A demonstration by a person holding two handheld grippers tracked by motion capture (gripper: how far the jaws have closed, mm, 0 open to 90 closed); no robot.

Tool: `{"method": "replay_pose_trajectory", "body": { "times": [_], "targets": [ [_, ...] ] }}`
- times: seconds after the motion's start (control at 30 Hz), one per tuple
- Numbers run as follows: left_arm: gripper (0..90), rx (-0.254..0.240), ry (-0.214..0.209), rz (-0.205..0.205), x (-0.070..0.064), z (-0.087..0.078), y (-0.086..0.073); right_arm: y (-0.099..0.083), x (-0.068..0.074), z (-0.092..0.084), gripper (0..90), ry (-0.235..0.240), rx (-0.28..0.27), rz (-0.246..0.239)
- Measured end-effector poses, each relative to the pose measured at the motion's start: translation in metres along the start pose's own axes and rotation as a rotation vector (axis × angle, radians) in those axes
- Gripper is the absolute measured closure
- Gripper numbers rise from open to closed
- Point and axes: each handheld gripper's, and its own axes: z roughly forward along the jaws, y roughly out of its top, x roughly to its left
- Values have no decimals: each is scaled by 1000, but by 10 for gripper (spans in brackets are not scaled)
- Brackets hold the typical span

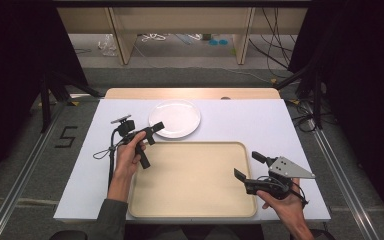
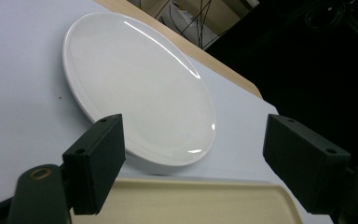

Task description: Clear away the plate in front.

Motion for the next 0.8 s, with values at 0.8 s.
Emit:
{"method": "replay_pose_trajectory", "body": {
  "times": [0.8],
  "targets": [
    [221,70,56,-162,29,31,13,0,0,1,167,-6,-24,-7]
  ]
}}
